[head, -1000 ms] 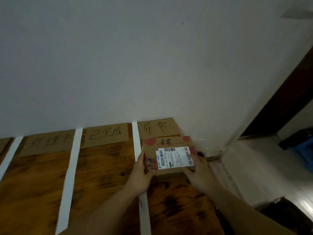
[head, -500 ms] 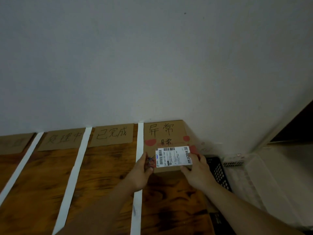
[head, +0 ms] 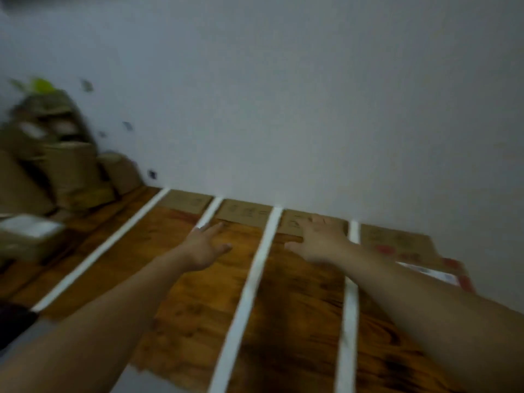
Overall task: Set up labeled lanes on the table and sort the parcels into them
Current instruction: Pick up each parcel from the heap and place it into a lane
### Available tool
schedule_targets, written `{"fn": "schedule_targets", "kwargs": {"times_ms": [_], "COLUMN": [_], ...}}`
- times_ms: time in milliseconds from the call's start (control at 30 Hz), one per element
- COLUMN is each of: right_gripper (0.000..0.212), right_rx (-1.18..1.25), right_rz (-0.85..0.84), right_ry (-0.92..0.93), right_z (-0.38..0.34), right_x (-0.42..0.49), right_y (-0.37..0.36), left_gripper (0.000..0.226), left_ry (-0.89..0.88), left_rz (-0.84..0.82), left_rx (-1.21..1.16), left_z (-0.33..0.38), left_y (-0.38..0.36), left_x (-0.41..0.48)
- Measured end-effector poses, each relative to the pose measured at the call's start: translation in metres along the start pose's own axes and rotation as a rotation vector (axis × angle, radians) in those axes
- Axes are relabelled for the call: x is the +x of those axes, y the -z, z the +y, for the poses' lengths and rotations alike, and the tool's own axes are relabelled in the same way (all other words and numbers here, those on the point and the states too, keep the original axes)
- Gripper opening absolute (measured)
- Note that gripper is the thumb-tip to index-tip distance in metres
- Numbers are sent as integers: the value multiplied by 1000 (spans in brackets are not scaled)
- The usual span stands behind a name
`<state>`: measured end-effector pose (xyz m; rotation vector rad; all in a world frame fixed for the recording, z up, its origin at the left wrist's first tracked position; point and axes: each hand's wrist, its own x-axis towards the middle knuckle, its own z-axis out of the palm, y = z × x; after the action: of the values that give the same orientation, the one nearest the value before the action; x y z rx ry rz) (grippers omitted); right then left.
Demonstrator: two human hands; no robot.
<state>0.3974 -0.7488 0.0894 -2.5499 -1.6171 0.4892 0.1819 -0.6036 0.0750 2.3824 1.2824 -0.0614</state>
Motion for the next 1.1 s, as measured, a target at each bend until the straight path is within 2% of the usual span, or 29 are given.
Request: {"fn": "schedule_targets", "kwargs": {"times_ms": [300, 400, 567, 700, 867, 900, 1000, 1100], "right_gripper": [80, 86, 87, 80, 74, 73, 69, 57], "right_rx": [-5, -62, -54, -20, 74, 103, 257, 471], "right_rz": [-79, -87, -130, -164, -203, -212, -254, -265], "right_ry": [262, 343, 420, 435, 390, 375, 315, 274], "right_z": [-336, -419, -530, -595, -660, -670, -693, -704], "right_x": [38, 49, 83, 134, 225, 241, 279, 304], "right_y": [-25, -37, -65, -99, -144, -152, -172, -196], "left_gripper": [79, 82, 73, 76, 94, 94, 73, 81], "left_ry": [301, 348, 438, 506, 476, 468, 447, 389], "left_rz": [171, 205, 250, 243, 194, 179, 117, 53], "left_rx": [-58, -98, -215, -267, -320, -340, -324, -352], "left_z": [-302, -373, -472, -540, -614, -625, -651, -674], "left_y": [154, 181, 197, 209, 239, 243, 245, 242], "left_x": [-142, -172, -193, -170, -82, -62, -4, 48]}}
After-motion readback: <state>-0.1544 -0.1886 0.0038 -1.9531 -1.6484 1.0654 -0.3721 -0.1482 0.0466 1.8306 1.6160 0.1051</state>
